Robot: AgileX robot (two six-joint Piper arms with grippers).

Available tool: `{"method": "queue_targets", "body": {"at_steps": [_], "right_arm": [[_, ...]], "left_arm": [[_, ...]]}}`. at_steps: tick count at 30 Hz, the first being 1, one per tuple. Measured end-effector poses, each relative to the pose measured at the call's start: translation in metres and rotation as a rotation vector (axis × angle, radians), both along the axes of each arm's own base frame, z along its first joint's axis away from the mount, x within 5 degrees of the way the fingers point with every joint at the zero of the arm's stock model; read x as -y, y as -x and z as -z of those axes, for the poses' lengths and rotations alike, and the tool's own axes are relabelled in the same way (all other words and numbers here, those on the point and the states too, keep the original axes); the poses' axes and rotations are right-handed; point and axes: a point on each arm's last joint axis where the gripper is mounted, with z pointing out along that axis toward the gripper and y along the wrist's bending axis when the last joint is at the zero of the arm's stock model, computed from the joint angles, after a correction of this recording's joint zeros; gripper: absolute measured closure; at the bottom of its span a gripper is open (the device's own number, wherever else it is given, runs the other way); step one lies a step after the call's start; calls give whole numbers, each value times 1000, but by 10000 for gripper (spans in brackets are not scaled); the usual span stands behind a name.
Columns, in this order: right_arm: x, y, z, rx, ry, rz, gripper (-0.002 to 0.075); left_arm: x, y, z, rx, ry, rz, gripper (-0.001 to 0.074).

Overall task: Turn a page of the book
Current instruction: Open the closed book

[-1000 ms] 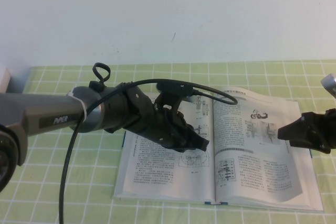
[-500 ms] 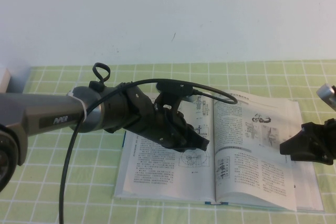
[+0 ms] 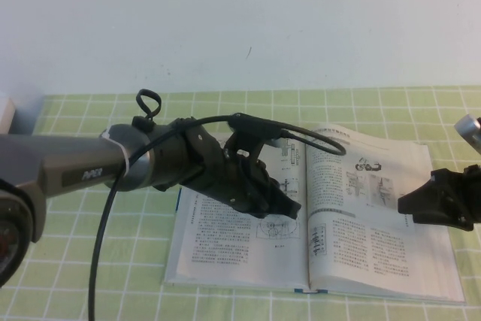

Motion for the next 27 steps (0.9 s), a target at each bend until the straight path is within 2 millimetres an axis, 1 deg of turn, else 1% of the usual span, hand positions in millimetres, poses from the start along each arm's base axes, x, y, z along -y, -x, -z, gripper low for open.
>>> {"method": "queue_targets", "body": {"at_steps": [5,10,13,17,23,27], "right_arm": [[0,0,0,1,1,0,408],[1,0,2,1,27,-6,408],[2,0,2,2,36,-4,408],[2,0,2,2,31,2,409],[2,-1,1,4,23,14,409],[1,-2,0,15,7,14,409]], "left_arm": [[-2,2,-16,70,-1,35,738],[-4,5,-42,136,30,47,738],[-5,7,-51,162,39,58,738],[-4,10,-58,157,46,108,738],[10,17,-70,187,58,229,738],[26,29,-76,237,57,326,738]]}}
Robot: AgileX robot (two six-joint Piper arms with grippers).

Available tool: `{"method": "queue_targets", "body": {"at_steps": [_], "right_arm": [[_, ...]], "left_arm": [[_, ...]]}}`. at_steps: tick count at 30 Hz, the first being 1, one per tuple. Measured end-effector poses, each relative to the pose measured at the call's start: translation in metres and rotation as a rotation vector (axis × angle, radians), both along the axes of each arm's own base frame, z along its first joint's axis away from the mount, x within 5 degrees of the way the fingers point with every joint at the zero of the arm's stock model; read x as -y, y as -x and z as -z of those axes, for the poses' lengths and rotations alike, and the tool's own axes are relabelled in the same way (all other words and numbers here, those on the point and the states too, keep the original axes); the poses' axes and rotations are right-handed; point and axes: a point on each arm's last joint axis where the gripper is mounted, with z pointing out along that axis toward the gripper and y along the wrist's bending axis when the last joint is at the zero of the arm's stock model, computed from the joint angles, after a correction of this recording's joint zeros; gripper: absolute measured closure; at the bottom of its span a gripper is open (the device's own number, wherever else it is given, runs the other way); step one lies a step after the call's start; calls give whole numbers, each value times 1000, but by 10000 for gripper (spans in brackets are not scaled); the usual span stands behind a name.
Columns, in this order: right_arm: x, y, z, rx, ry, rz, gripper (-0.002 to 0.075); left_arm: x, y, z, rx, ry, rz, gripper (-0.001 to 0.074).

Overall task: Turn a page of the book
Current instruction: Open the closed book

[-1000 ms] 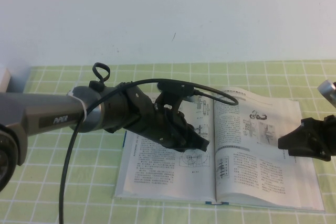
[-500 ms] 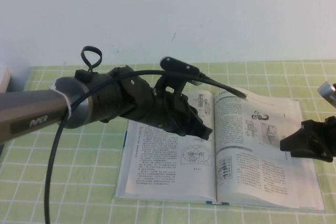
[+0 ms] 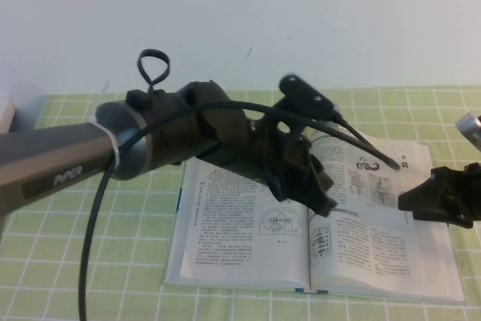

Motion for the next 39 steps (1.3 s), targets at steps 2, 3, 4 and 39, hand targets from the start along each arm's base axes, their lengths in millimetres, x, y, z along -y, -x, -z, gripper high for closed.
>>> {"method": "queue_targets", "body": {"at_steps": [2,3,4,39], "right_arm": [[-2,-1,-1,9,-11,0,409],[-4,-1,-1,13,-13,-3,409],[-7,-1,-1,18,-15,-11,409],[-21,-6,-43,219,141,-177,567]], "left_arm": [[8,6,-2,25,-3,39,738],[13,10,-4,42,-6,60,738],[17,14,-5,57,-11,82,738],[47,62,2,182,-317,128,738]]}}
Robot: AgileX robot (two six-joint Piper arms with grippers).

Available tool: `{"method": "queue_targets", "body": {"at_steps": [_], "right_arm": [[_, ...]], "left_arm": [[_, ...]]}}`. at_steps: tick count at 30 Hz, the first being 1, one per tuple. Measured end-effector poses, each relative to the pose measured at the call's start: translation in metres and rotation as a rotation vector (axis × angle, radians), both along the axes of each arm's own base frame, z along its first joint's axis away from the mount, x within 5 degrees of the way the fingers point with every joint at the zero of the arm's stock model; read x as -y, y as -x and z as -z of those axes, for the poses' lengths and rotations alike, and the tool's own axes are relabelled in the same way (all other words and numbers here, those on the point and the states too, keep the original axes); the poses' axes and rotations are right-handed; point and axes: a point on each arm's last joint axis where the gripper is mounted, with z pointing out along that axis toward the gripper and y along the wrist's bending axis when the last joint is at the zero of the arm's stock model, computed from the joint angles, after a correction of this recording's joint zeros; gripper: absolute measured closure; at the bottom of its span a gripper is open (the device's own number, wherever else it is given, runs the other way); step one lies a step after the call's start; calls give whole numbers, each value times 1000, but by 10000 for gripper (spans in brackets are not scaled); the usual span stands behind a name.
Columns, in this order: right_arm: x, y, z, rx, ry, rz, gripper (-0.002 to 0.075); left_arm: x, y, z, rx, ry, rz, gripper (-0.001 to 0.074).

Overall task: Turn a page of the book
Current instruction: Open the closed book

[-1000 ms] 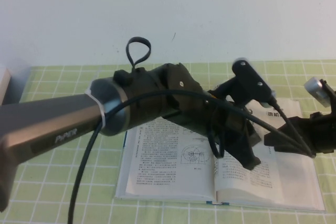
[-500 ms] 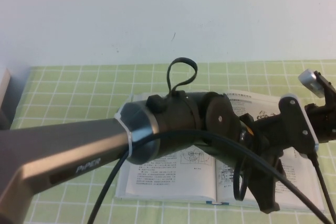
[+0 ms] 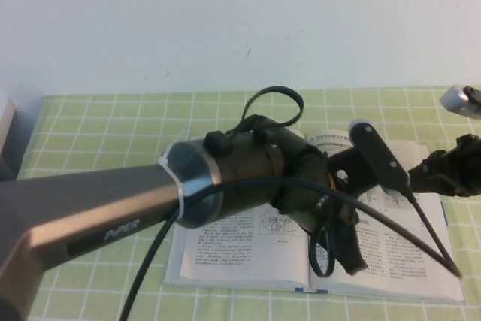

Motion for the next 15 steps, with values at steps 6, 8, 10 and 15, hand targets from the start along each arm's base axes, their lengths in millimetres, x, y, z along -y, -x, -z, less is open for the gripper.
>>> {"method": "queue_targets", "body": {"at_steps": [6,8,10,15], "right_arm": [[11,15,-17,-19,183,-46,678],[15,17,-15,-49,239,-35,686],[19,18,-13,-74,289,-22,689],[23,17,-6,-96,324,-16,584]], "left_arm": [[-29,-40,-1,-113,81,-235,738],[-44,-55,-1,-134,103,-306,738],[-56,-69,1,-150,118,-364,738],[-69,-91,24,-233,132,-451,738]]}}
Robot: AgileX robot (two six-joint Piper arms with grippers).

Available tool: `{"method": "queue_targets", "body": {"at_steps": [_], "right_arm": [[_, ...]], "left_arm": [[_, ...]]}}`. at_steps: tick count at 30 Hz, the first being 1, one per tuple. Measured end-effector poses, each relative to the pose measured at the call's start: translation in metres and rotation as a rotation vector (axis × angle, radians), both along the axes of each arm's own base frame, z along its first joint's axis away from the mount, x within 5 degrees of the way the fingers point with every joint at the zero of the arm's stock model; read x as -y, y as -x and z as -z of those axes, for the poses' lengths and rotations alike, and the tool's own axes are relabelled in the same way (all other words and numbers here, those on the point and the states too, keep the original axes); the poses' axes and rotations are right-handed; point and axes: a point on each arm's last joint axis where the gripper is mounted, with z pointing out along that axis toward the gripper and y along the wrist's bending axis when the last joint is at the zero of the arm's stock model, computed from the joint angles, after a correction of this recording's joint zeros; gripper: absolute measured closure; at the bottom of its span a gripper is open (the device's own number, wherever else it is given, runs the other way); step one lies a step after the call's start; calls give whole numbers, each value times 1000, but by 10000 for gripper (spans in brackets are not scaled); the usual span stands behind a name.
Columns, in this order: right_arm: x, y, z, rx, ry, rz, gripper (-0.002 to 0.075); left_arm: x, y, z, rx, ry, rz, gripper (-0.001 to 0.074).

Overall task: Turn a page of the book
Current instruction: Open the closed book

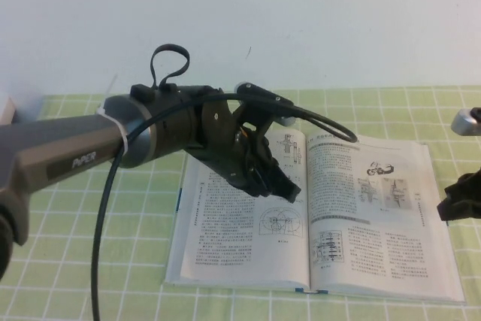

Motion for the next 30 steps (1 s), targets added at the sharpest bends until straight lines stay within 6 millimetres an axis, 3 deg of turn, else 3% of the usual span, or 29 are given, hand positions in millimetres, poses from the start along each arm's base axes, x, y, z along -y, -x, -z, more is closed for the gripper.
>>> {"method": "queue_targets", "body": {"at_steps": [5,8,12,19,30], "right_arm": [[-3,-3,3,6,-41,26,277],[-4,-5,2,23,-60,43,200],[-4,-7,1,37,-69,64,195],[-6,-10,9,19,-110,83,210],[-14,-16,25,3,-218,69,211]], "left_arm": [[11,-3,26,-81,89,56,738],[21,-1,25,-95,201,86,738],[25,-1,23,-80,248,97,738],[18,-9,50,-150,173,51,738],[18,-12,60,-215,168,18,738]]}}
